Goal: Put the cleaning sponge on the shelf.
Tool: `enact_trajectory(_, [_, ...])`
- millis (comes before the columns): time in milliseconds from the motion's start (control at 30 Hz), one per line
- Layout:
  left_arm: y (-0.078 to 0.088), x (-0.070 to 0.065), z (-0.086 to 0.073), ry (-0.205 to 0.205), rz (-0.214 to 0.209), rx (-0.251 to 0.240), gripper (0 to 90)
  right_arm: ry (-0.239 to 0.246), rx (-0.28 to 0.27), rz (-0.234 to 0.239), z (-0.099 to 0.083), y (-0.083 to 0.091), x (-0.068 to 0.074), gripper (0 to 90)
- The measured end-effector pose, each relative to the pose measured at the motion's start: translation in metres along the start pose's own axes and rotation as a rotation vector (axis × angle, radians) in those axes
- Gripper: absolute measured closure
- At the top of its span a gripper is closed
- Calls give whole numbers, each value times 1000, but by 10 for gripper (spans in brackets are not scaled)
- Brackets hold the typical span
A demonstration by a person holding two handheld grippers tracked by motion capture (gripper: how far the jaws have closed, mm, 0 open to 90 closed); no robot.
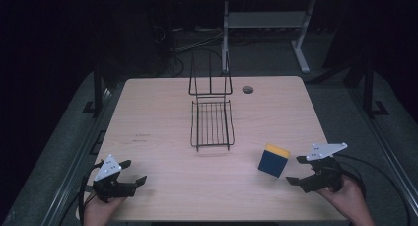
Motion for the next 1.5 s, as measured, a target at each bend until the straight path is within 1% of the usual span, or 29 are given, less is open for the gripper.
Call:
enact_trajectory(67, [0,0,0,-2,0,-1,163,14,-2,4,5,-1,1,173])
enact_trajectory(267, [1,1,0,-1,2,-3,163,35,6,11,14,-3,3,173])
enact_trajectory(533, [1,0,0,-1,-1,-1,163,45,7,25,22,-7,2,174])
enact_trajectory(633, [1,0,0,-5,0,-1,163,48,21,30,26,-8,2,175])
enact_trajectory(767, [1,-1,0,-3,0,-2,162,57,24,36,29,-9,2,175])
enact_trajectory(1000, [1,-1,1,-2,0,-5,163,57,37,39,35,-12,1,180])
enact_trajectory(1133, [0,-1,1,-6,-2,-1,163,61,48,40,38,-15,-1,204])
enact_trajectory(1167, [0,-1,1,-7,-4,-1,163,51,57,48,39,-16,-3,214])
enact_trajectory(1267, [0,-2,1,-9,-3,-4,163,50,63,47,40,-18,-5,233])
enact_trajectory(1333, [1,-2,1,-12,-4,-3,163,49,68,51,42,-19,-6,263])
enact_trajectory(1367, [1,-2,1,-10,-5,-4,163,55,70,52,43,-20,-7,295])
enact_trajectory(1467, [1,-2,1,-9,-5,-5,163,53,67,56,44,-21,-7,312])
enact_trajectory(1500, [1,-2,2,-9,-5,-5,163,52,74,56,44,-22,-8,344])
Point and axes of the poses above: each handheld gripper's, and its own axes: y roughly backward along the jaws, z roughly out of its top, x roughly to its left, the point moved 1 cm from there along -y, roughly forward along the jaws, and after that the axes turned 7 degrees about y, right-handed, at the moved point
